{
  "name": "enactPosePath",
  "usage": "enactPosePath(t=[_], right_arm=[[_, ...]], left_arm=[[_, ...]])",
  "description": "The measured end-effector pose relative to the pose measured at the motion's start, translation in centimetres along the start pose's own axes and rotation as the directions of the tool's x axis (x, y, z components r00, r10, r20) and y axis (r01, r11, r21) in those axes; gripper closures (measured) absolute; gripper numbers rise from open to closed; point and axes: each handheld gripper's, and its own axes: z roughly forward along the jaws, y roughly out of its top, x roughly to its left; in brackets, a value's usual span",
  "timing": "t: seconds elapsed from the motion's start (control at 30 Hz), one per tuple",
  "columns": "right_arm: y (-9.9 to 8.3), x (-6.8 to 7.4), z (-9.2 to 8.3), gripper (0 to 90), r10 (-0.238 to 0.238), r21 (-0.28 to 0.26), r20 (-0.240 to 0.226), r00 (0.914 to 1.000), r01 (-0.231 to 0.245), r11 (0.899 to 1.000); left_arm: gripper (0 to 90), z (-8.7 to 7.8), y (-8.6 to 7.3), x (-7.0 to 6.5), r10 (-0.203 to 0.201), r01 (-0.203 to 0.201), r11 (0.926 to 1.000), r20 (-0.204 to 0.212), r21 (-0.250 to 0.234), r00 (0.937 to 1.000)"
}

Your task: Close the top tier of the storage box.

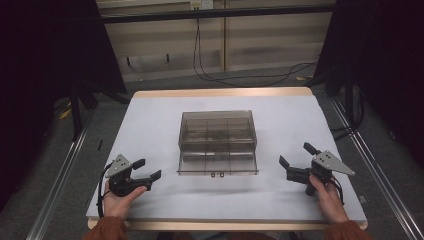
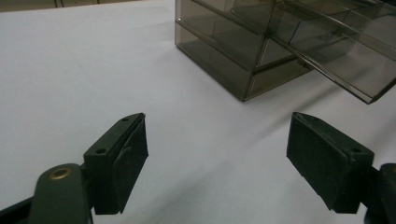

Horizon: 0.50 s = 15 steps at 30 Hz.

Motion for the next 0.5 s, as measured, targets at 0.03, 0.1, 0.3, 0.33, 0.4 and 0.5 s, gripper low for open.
enactPosePath(t=[0.03, 0.1, 0.3, 0.33, 0.4, 0.5], right_arm=[[0.0, 0.0, 0.0, 0.0, 0.0, 0.0, 0.0, 1.0, 0.0, 1.0], [0.0, 0.0, 0.0, 0.0, 0.001, 0.001, -0.001, 1.0, -0.001, 1.0], [0.0, 0.1, 0.0, 0.0, -0.005, -0.003, 0.001, 1.0, 0.005, 1.0], [0.0, 0.1, 0.0, 0.0, -0.005, -0.003, 0.002, 1.0, 0.005, 1.0], [0.0, 0.1, 0.0, 0.0, -0.002, -0.002, 0.006, 1.0, 0.002, 1.0], [0.0, 0.1, 0.0, 0.0, -0.003, -0.002, 0.006, 1.0, 0.003, 1.0]], left_arm=[[20.5, 0.0, 0.0, 0.0, 0.0, 0.0, 1.0, 0.0, 0.0, 1.0], [20.8, -0.1, 0.0, -0.2, 0.007, -0.007, 1.0, 0.019, -0.004, 0.9998], [29.7, -0.1, 0.2, -0.8, 0.032, -0.03, 0.9992, 0.086, -0.028, 0.9958], [29.7, 0.0, 0.2, -0.9, 0.04, -0.038, 0.999, 0.104, -0.025, 0.9938], [35.3, 0.1, 0.3, -1.1, 0.055, -0.053, 0.9984, 0.127, -0.022, 0.9903], [42.6, 0.0, 0.4, -1.2, 0.058, -0.057, 0.9983, 0.132, -0.01, 0.9896]])
